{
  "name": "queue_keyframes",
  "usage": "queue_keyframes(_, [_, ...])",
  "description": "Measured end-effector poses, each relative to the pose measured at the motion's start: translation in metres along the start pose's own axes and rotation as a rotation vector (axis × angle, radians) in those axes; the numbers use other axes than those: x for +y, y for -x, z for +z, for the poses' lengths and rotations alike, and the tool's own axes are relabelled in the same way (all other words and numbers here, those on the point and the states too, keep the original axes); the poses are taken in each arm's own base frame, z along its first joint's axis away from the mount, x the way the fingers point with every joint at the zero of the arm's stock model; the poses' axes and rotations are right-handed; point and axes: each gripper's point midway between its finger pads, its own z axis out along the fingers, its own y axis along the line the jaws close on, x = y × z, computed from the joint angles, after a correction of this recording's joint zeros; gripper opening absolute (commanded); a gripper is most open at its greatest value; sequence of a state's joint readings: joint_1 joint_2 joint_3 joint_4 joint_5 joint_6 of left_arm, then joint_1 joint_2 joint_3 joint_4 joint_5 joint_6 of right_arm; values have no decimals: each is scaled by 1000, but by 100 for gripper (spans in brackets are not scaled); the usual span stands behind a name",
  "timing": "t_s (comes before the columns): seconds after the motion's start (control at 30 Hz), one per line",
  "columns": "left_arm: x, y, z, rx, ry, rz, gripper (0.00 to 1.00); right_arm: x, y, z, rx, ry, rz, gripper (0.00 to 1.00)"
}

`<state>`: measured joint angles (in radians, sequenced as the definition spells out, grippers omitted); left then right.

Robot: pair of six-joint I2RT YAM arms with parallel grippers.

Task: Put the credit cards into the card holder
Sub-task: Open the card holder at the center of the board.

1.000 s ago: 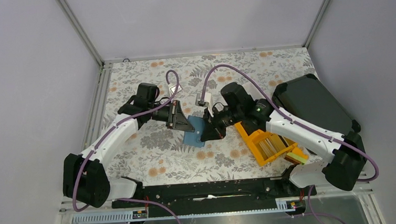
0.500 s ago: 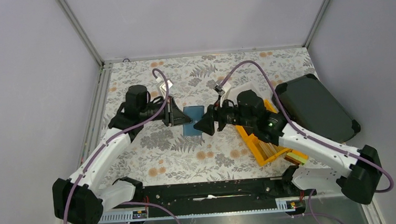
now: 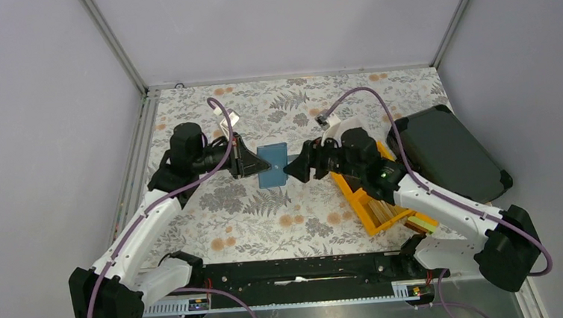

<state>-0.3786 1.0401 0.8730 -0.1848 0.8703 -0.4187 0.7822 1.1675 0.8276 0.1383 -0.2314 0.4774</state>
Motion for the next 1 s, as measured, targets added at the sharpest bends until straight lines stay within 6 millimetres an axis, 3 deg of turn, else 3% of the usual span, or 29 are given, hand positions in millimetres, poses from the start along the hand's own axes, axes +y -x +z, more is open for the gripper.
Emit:
queue_keyframes(0.2, [-11, 4, -5, -19, -25, 36, 0, -20, 3, -14, 2, 64, 36, 67])
queue_keyframes(0.57, [-28, 8, -8, -29, -106, 85, 0, 24, 5, -23, 27, 319, 23, 60])
queue_keyframes(1.0, [-32, 6, -8, -25, -135, 80, 0, 25, 5, -20, 26, 338, 29, 52])
